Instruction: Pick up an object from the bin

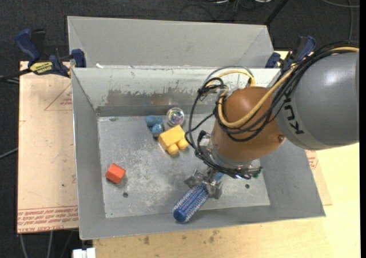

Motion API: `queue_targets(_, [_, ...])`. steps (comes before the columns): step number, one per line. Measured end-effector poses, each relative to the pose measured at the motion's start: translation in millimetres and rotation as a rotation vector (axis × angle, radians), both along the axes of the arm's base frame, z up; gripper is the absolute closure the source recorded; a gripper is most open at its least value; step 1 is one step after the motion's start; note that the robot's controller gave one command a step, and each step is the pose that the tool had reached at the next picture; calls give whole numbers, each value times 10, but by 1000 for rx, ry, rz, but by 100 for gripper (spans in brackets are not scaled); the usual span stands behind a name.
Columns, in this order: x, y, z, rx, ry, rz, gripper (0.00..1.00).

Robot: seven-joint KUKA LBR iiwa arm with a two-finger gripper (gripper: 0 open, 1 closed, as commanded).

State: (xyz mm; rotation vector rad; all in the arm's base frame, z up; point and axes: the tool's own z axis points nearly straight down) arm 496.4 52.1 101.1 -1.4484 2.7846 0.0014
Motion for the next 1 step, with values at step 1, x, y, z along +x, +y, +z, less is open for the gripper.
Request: queue_targets(1, [16,9,738,0,-6,-3,100])
